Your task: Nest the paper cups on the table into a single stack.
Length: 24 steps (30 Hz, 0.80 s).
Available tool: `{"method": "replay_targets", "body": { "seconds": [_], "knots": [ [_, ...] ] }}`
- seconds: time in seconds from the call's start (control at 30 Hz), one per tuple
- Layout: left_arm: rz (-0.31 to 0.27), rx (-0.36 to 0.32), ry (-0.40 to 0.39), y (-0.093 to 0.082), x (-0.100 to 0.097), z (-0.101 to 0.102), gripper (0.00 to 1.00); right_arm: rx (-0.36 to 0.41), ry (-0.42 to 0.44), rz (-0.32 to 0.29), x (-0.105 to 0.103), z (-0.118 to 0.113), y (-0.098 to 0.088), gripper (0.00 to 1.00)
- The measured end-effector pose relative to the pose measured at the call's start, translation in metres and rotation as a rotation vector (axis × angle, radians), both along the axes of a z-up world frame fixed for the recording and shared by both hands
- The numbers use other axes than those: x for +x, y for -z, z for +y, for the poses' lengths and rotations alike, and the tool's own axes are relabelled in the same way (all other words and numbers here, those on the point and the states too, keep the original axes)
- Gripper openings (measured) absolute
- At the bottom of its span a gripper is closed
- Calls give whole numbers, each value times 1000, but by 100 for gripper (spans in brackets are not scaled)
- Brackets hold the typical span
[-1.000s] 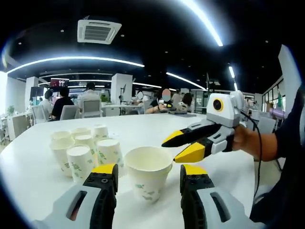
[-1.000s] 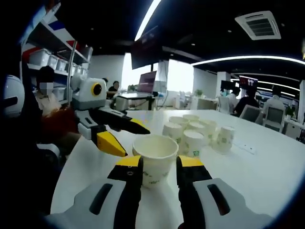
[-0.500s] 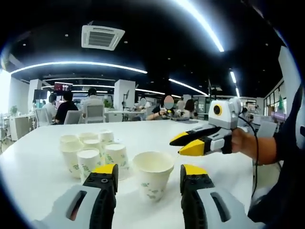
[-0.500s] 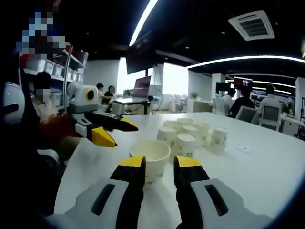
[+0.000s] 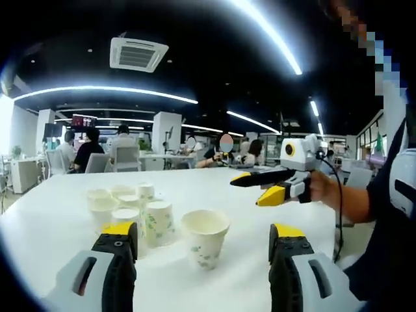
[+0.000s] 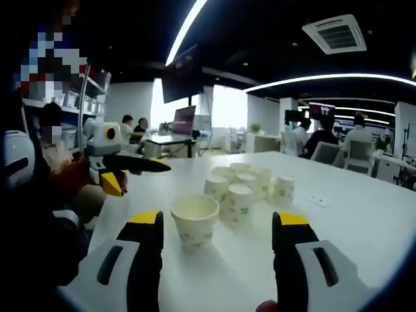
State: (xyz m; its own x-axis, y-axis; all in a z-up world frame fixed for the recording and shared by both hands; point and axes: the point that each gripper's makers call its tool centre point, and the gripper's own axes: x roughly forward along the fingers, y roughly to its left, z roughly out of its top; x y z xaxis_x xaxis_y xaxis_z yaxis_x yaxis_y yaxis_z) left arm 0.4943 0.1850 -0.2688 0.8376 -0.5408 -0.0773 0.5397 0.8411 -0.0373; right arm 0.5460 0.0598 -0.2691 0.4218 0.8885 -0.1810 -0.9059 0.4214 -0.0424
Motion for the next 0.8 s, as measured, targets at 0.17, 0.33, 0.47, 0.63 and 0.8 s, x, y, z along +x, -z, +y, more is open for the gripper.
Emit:
{"method": "replay_targets", "body": {
  "seconds": [0.17, 0.33, 0.47, 0.63, 0.8],
  "knots": [
    [3, 36, -2, -4, -5, 7, 98, -45, 14, 7, -2, -5, 5, 94],
    [5, 56, -7, -6, -8, 12, 99, -100, 26, 9, -5, -12, 9, 99],
    [14, 78, -22, -3, -10, 18, 99, -132, 38, 2, -6, -22, 6, 99],
    [26, 88, -42, -1, -13, 29, 99, -162, 69, -4, 1, -36, 3, 99],
    [23, 86, -57, -3, -17, 36, 99, -172, 103, 7, 13, -45, 5, 99]
  ]
}}
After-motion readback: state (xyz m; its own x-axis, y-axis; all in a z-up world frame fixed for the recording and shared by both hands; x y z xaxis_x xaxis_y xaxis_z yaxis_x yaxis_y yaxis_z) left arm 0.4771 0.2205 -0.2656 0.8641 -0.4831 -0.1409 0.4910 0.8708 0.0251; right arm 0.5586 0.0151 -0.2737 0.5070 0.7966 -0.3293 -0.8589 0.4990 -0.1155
